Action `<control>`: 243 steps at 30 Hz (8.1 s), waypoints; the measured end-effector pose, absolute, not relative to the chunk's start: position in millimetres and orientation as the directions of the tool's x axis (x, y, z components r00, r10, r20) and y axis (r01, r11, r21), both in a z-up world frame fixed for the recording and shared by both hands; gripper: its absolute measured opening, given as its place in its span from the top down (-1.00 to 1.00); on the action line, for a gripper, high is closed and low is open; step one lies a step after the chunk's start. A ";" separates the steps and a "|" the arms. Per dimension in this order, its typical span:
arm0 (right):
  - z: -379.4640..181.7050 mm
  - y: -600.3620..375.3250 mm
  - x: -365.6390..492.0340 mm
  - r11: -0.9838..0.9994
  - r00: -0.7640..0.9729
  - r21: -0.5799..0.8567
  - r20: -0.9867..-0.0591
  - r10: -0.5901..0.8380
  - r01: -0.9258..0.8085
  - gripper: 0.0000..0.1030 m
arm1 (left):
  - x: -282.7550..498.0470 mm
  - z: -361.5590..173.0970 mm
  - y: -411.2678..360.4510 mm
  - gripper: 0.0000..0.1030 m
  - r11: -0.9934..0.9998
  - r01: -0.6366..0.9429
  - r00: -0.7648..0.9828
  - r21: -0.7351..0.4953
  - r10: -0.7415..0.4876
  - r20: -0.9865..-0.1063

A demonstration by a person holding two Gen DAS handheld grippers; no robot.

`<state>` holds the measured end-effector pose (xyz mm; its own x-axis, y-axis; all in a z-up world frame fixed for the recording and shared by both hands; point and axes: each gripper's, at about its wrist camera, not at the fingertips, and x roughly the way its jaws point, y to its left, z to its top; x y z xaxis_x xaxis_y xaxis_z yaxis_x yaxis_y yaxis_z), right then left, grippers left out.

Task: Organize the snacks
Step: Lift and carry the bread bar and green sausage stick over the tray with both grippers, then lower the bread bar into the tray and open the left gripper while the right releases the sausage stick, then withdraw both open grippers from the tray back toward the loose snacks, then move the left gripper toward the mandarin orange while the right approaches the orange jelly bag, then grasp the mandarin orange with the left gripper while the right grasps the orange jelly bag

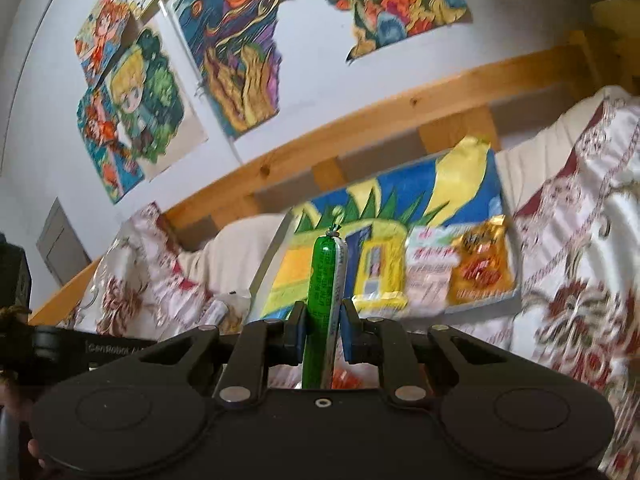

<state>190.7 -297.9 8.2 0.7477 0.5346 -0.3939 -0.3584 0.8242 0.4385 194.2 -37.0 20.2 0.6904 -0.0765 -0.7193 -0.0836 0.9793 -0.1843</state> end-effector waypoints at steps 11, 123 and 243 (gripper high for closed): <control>4.2 -348.1 265.4 0.837 0.847 0.490 -0.314 0.430 -0.243 0.64 | 285.7 36.2 -78.3 0.23 0.982 -0.087 0.777 -0.166 -0.038 -0.629; -0.2 -254.9 59.1 0.950 0.778 0.073 -0.558 0.290 -0.302 -0.99 | 34.5 -19.7 -8.9 -0.99 0.997 -0.065 0.802 -0.036 0.031 -0.597; -71.8 -267.1 196.4 0.876 0.622 0.320 -0.617 0.482 -0.361 -0.58 | 139.6 -77.5 -58.7 0.30 0.991 0.119 0.662 -0.061 -0.125 -0.739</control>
